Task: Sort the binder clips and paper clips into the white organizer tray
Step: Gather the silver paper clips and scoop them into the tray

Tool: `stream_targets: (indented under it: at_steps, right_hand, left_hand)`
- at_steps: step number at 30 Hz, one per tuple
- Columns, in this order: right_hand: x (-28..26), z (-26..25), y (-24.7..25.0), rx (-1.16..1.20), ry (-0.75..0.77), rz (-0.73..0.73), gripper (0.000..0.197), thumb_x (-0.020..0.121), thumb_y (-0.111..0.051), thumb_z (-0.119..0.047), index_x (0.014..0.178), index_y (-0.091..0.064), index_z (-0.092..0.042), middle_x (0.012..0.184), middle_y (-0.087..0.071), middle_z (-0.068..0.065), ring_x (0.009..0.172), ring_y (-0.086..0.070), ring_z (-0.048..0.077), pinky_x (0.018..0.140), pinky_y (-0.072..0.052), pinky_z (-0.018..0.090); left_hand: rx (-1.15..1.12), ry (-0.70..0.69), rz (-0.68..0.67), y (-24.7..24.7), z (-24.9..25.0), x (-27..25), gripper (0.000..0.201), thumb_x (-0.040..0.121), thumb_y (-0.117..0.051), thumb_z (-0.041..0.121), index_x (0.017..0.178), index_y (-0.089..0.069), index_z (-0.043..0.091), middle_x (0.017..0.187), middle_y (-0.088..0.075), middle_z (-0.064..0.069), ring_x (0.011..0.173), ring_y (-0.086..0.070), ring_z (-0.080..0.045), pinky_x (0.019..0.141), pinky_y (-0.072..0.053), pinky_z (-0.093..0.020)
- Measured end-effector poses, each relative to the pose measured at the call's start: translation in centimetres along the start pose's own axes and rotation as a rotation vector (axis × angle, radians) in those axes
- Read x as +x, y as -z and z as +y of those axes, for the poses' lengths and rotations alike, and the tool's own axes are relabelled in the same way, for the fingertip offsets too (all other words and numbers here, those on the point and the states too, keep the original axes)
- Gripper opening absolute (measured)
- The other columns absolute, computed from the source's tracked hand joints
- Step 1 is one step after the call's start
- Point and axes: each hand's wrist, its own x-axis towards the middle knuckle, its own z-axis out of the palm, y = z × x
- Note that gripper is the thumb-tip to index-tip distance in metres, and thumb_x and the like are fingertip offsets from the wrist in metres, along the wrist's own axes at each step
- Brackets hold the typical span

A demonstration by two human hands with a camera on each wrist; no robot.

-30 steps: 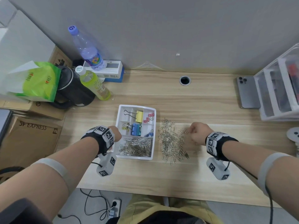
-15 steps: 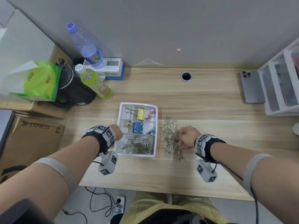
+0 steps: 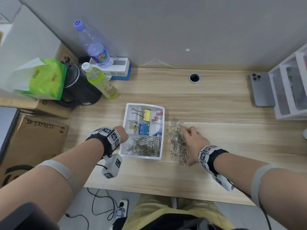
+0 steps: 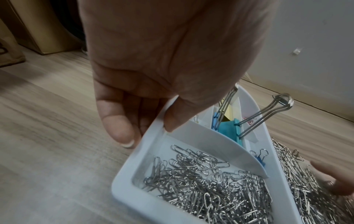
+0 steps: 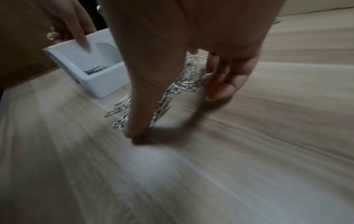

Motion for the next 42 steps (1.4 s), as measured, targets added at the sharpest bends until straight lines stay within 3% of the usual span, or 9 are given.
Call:
stream_targets:
  at_steps: [3, 5, 8, 15, 19, 26, 29, 35, 42]
  right_hand:
    - [0.8, -0.8, -0.3, 0.082, 0.013, 0.027, 0.137, 0.048, -0.095, -0.043, 0.152, -0.009, -0.02, 0.143, -0.026, 0.009, 0.109, -0.06, 0.03, 0.094, -0.053, 0.038]
    - [1.2, -0.9, -0.1, 0.146, 0.02, 0.085, 0.114, 0.059, -0.091, -0.04, 0.147, -0.023, -0.016, 0.137, -0.034, 0.009, 0.1, -0.061, 0.029, 0.088, -0.054, 0.039]
    - [1.5, -0.9, 0.3, 0.211, 0.029, 0.147, 0.097, 0.07, -0.085, -0.037, 0.144, -0.027, -0.014, 0.134, -0.038, 0.01, 0.1, -0.06, 0.028, 0.085, -0.053, 0.039]
    - [1.8, -1.6, 0.6, 0.079, -0.074, 0.142, 0.154, 0.029, -0.09, -0.062, 0.149, -0.001, -0.029, 0.142, -0.019, 0.007, 0.129, -0.03, 0.029, 0.097, -0.051, 0.043]
    - [2.6, -2.5, 0.1, 0.038, -0.094, 0.085, 0.162, 0.032, -0.093, -0.06, 0.151, 0.011, -0.028, 0.149, -0.013, 0.013, 0.135, -0.025, 0.037, 0.107, -0.042, 0.047]
    - [3.1, -3.3, 0.1, 0.165, -0.02, 0.116, 0.121, 0.047, -0.092, -0.047, 0.145, -0.023, -0.037, 0.14, -0.025, 0.006, 0.127, -0.031, 0.03, 0.101, -0.046, 0.048]
    - [2.9, -3.5, -0.3, 0.248, 0.006, 0.162, 0.095, 0.058, -0.087, -0.035, 0.138, -0.037, -0.031, 0.132, -0.031, 0.003, 0.118, -0.035, 0.026, 0.099, -0.048, 0.046]
    - [2.4, -3.6, -1.2, 0.313, 0.051, 0.226, 0.052, 0.078, -0.072, -0.013, 0.126, -0.053, -0.021, 0.124, -0.04, 0.002, 0.115, -0.039, 0.022, 0.099, -0.046, 0.037]
    - [2.3, -3.6, -1.6, 0.364, 0.09, 0.248, 0.027, 0.084, -0.057, -0.001, 0.108, -0.064, -0.013, 0.114, -0.048, 0.002, 0.108, -0.044, 0.022, 0.097, -0.043, 0.033]
  left_hand:
    - [0.027, 0.029, 0.0, -0.3, -0.1, 0.0, 0.035, 0.093, -0.042, 0.001, 0.06, -0.037, 0.011, 0.06, -0.042, -0.003, 0.066, -0.052, -0.023, 0.043, -0.036, -0.022]
    - [0.034, 0.028, -0.025, -0.3, 0.1, -0.2, 0.035, 0.087, -0.039, -0.005, 0.057, -0.032, 0.012, 0.053, -0.04, -0.005, 0.045, -0.041, -0.018, 0.036, -0.028, -0.021]
    - [0.04, 0.028, -0.059, -0.2, -0.1, 0.0, 0.03, 0.087, -0.038, -0.005, 0.061, -0.036, 0.01, 0.051, -0.044, -0.007, 0.042, -0.041, -0.017, 0.04, -0.029, -0.021]
    - [0.013, 0.005, -0.077, -0.3, -0.4, 0.4, 0.018, 0.088, -0.04, -0.003, 0.074, -0.044, 0.007, 0.056, -0.05, -0.009, 0.045, -0.044, -0.018, 0.044, -0.033, -0.023]
    - [-0.075, -0.016, -0.064, -0.6, -0.4, 0.7, 0.013, 0.089, -0.037, -0.002, 0.081, -0.045, 0.005, 0.054, -0.047, -0.01, 0.041, -0.042, -0.02, 0.043, -0.034, -0.023]
    - [-0.065, -0.025, -0.092, -1.0, 0.0, 1.6, 0.013, 0.087, -0.043, -0.001, 0.077, -0.043, 0.008, 0.053, -0.051, -0.009, 0.037, -0.047, -0.019, 0.05, -0.038, -0.025]
    - [-0.061, -0.029, -0.087, -1.0, 0.3, 1.6, 0.009, 0.088, -0.046, 0.001, 0.083, -0.045, 0.007, 0.067, -0.061, -0.012, 0.054, -0.058, -0.022, 0.061, -0.044, -0.029]
    - [-0.064, -0.018, -0.093, -1.0, 0.6, 1.5, 0.008, 0.088, -0.046, 0.001, 0.086, -0.045, 0.009, 0.073, -0.06, -0.009, 0.058, -0.059, -0.023, 0.065, -0.047, -0.03]
    - [-0.106, -0.007, -0.038, -1.2, 0.9, 1.7, 0.009, 0.09, -0.043, 0.002, 0.085, -0.051, 0.003, 0.079, -0.073, -0.019, 0.068, -0.071, -0.031, 0.076, -0.057, -0.038]
